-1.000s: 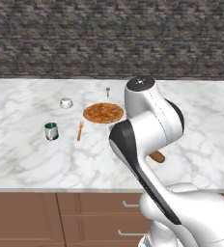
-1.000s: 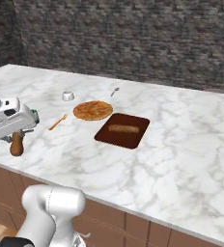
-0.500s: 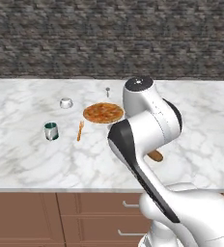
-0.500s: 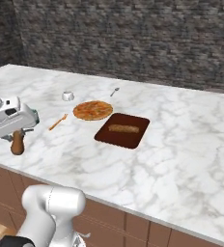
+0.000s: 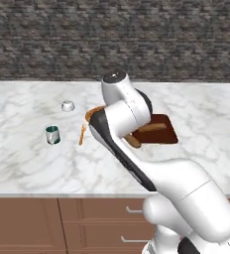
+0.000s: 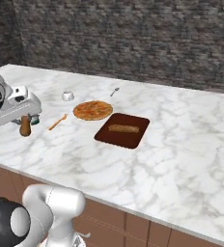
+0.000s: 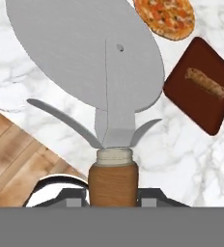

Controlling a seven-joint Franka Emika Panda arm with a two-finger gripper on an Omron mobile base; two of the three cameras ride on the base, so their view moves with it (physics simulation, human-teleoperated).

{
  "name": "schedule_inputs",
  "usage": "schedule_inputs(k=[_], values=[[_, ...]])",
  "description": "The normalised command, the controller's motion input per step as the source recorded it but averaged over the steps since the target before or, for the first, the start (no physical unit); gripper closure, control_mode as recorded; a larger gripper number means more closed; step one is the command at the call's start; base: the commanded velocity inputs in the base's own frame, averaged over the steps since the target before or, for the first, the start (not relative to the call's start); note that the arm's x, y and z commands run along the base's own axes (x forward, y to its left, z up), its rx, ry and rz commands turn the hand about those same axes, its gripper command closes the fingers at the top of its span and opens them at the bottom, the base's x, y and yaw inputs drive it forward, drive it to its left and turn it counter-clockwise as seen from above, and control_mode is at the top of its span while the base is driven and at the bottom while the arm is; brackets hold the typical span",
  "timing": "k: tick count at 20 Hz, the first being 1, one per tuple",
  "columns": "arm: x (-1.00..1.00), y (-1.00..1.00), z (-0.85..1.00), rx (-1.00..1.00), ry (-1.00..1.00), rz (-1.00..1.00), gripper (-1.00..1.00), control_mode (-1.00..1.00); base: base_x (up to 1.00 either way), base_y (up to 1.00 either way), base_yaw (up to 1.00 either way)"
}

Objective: Take the pizza cutter from the drawer on the left and place it on the dining counter for cutting.

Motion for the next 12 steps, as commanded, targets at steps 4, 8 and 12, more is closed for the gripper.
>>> schedule_inputs(k=[4, 8, 12], values=[[1.00, 0.00, 0.00, 0.01, 0.00, -0.26, 1.00, -1.00, 0.00, 0.00, 0.00], [0.89, 0.00, 0.00, 0.20, 0.00, -0.17, 1.00, -1.00, 0.00, 0.00, 0.00], [0.75, -0.12, -0.06, 0.26, 0.00, -0.10, 1.00, -1.00, 0.00, 0.00, 0.00]])
